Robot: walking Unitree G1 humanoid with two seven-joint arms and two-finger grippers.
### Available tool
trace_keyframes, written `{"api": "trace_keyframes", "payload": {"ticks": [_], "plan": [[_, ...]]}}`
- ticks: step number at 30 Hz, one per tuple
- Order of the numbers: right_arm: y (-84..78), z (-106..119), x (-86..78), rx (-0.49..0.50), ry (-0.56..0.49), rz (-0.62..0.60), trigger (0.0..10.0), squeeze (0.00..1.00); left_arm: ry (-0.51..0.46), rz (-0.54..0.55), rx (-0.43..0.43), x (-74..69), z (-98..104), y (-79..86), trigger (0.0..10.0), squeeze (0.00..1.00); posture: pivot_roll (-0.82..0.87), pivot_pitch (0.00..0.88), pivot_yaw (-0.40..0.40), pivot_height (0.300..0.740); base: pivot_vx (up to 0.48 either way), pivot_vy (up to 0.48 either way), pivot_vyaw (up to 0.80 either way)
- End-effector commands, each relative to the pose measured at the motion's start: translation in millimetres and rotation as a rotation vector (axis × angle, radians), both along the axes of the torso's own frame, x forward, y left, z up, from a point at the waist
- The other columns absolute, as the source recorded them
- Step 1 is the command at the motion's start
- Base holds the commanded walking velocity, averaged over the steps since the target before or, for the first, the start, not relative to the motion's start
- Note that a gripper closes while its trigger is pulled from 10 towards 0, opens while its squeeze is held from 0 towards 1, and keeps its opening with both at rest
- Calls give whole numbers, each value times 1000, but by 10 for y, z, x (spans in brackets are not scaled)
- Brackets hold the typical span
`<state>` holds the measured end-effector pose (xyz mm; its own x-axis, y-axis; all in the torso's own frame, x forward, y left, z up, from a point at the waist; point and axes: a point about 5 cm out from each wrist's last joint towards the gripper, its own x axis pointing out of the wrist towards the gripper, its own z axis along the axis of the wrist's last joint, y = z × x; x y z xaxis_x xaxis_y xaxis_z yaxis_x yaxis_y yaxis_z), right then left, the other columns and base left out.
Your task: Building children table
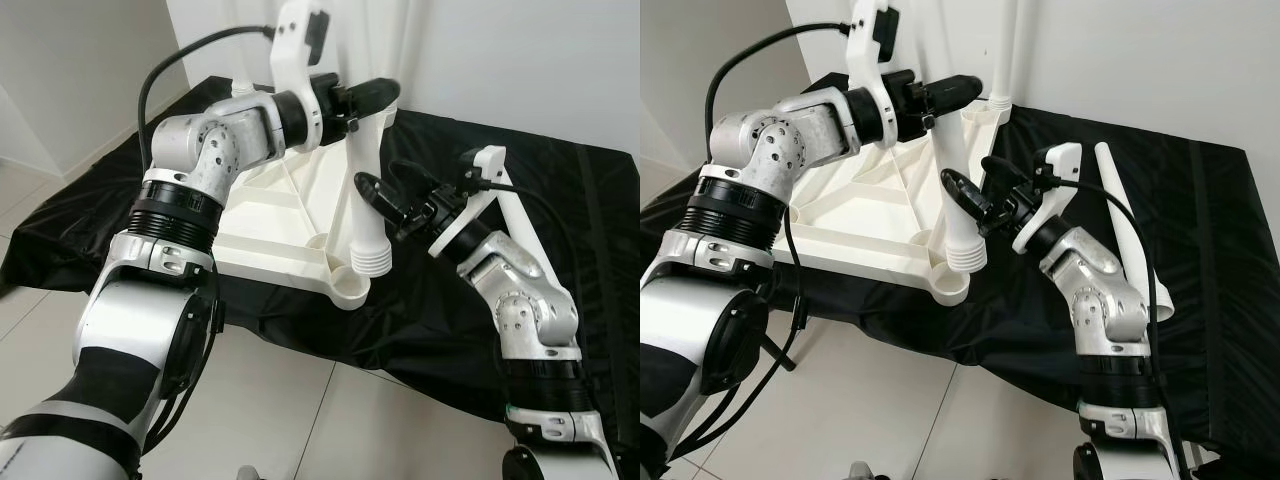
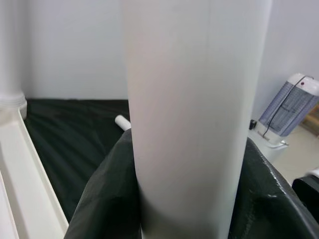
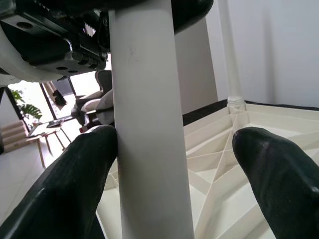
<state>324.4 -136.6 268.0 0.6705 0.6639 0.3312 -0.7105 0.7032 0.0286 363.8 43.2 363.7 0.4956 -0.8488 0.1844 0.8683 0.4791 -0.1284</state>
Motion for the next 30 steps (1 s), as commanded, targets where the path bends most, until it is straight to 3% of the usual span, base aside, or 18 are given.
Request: {"api": "trace_keyframes", "payload": {"ticks": [1, 4, 11, 22, 30], "plan": [[-10, -13, 22, -13, 24, -12, 10000, 0, -110, -214, 12, -152, 94, -63, 10000, 0, -92, 72, 53, 740, 0, 0, 0], [27, 84, 68, -82, 49, 5, 10000, 0, -219, -255, 72, -281, 160, -157, 10000, 0, -92, 80, 41, 740, 0, 0, 0], [21, 202, 129, -156, 75, 6, 10000, 0, -308, -280, 170, -343, 99, -222, 10000, 0, -95, 81, 34, 740, 0, 0, 0], [15, 249, 151, -232, 101, 9, 10000, 0, -327, -297, 216, -359, 37, -288, 10000, 0, -103, 77, 33, 740, 0, 0, 0], [75, 133, 123, -256, 123, 33, 10000, 0, -339, -304, 214, -366, 86, -317, 10000, 0, -101, 76, 38, 740, 0, 0, 0]]}}
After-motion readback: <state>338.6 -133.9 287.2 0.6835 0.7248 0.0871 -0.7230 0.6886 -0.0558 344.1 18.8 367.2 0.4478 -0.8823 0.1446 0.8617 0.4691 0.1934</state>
